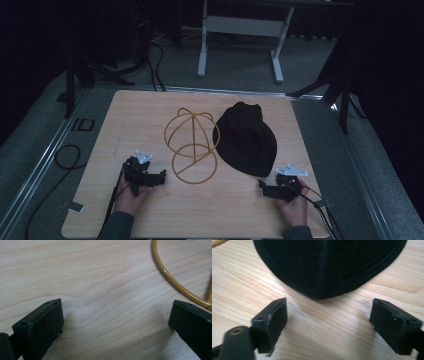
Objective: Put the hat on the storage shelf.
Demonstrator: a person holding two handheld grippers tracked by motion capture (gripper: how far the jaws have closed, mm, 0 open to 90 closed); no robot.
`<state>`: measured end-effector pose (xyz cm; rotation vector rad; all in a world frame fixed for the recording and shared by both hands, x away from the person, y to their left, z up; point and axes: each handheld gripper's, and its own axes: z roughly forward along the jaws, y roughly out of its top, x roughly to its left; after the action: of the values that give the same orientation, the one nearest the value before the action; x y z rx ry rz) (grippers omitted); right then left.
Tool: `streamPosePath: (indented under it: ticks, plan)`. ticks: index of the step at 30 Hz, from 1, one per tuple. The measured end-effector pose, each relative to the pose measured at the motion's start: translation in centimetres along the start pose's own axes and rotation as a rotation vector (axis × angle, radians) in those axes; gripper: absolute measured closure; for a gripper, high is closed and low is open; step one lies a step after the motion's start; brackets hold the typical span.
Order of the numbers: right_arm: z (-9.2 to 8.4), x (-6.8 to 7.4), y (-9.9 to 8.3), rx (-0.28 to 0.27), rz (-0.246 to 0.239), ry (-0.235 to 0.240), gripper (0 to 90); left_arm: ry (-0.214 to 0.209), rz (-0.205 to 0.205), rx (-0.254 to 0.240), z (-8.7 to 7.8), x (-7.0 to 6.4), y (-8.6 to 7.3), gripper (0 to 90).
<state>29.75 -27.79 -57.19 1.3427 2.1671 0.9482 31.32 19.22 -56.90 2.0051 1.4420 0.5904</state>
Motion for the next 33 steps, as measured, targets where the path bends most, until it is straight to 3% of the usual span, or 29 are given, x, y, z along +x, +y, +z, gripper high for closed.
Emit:
streamPosePath:
  ticks: [11, 25, 33]
  plan:
    - [-0.02, -0.27, -0.01, 0.002, -0.03, 0.03, 13.6, -0.002, 0.003, 0.001, 0.01, 0.01, 0.02, 0.2]
    - [-0.05, -0.06, -0.06, -0.002, -0.018, 0.02, 14.6, -0.001, 0.002, 0.001, 0.01, 0.0, 0.01, 0.2]
    - [-0.19, -0.39, 0.22, 0.03, -0.045, 0.045, 15.2, -0.002, 0.003, 0.0, 0.02, 0.01, 0.01, 0.3]
